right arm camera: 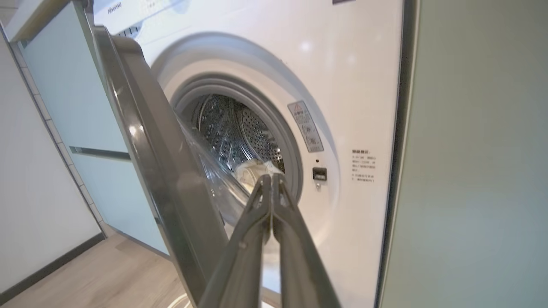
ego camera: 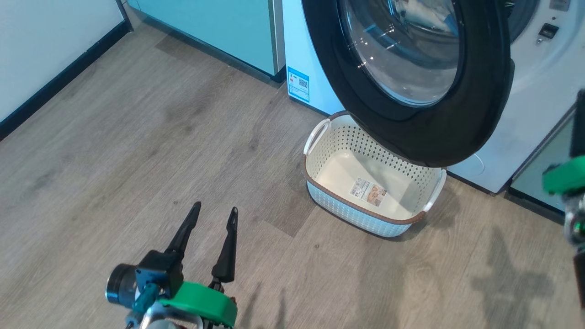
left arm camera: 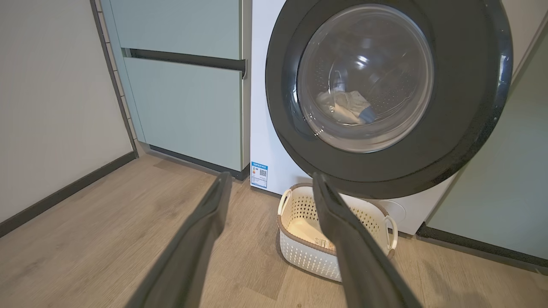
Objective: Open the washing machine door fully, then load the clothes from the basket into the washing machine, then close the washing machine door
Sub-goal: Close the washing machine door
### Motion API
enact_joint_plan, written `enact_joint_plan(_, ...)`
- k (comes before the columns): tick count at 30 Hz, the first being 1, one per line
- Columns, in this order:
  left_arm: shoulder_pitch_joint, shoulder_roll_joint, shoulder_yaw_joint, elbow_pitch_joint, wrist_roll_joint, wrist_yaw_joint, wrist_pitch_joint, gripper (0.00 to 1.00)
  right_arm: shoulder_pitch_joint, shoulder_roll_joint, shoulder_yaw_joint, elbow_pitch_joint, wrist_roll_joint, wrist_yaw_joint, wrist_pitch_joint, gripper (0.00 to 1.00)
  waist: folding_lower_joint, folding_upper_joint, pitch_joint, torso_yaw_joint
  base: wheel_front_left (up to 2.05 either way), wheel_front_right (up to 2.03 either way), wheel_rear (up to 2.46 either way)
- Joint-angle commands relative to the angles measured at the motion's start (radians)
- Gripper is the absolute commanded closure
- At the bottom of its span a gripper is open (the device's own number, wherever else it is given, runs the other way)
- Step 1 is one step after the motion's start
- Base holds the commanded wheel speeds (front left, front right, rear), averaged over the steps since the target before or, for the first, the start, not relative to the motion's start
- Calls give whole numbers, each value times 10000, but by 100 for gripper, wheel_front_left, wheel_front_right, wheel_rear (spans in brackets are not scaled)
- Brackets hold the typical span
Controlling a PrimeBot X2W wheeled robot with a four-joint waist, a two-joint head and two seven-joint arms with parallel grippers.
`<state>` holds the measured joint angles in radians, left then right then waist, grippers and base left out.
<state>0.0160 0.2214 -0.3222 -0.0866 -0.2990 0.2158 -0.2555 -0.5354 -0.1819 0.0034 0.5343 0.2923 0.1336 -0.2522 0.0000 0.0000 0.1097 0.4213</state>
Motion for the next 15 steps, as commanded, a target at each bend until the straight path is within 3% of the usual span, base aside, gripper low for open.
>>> enact_joint_plan(1,-522,-5,523,-393,142,-28,-61,0,-772,-116,235,-522,68,-29,-95,100,0,0,37,2,0,0,0)
enact_joint_plan(9,-489,-152,785,-447,317,-80,-62,0,-2076,13,1684,-1820,226,-29,-95,100,0,0,88,-23,0,0,0)
enact_joint_plan(15,-456,-275,960,-492,418,-123,-62,0,-1978,3,3159,-2753,220,-29,-95,100,0,0,124,4,0,0,0)
